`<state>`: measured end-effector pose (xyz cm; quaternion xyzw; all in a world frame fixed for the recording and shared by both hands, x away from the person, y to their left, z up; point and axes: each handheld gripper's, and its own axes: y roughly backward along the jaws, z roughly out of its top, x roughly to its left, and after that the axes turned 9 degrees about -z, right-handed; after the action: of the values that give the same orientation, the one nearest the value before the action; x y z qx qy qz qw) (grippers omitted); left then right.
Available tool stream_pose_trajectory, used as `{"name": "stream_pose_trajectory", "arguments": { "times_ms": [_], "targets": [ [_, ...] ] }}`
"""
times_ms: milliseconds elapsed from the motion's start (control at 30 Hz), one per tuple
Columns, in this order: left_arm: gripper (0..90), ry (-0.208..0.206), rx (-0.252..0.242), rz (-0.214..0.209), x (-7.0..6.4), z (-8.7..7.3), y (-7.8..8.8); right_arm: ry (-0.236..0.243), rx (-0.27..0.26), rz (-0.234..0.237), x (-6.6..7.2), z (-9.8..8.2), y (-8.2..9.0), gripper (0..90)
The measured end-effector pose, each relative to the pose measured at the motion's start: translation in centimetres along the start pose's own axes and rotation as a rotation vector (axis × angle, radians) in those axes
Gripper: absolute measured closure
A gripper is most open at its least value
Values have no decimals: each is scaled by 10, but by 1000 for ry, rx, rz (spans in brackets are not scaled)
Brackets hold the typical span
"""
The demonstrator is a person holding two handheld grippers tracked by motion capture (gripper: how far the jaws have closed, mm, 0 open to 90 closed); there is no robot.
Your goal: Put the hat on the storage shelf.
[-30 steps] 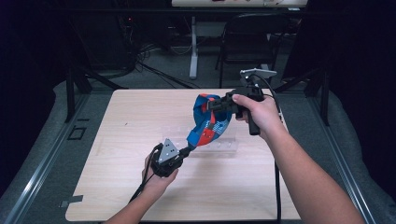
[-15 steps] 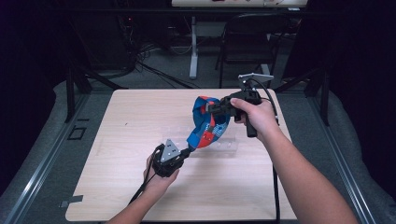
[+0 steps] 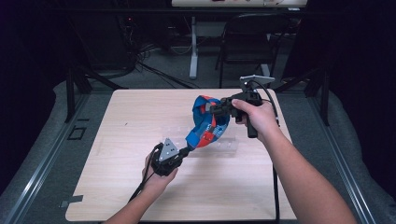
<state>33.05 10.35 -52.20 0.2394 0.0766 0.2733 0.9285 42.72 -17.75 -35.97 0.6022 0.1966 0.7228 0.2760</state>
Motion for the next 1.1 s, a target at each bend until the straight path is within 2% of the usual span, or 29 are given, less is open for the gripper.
{"name": "stream_pose_trajectory", "arguments": {
  "times_ms": [133,367,667,700,733,900,1100],
  "targets": [
    [881,-12,8,-7,0,1,-3,-5,-10,-1,2,0,2,781],
    [880,4,48,-6,1,-5,-9,-9,-11,-17,1,2,0,781],
    [879,25,73,-5,2,-13,-14,-15,-6,-44,-10,3,-6,780],
    [879,28,71,-6,2,-14,-15,-30,-18,-42,-10,3,-8,780],
    [879,27,71,-6,2,-14,-15,-15,-3,-45,-13,4,-7,780],
    [878,19,73,2,1,-14,-15,-34,-16,-44,-16,3,-10,780],
    [874,35,66,-4,2,-15,-13,-23,-9,-51,-17,3,-9,778]
  ]
}}
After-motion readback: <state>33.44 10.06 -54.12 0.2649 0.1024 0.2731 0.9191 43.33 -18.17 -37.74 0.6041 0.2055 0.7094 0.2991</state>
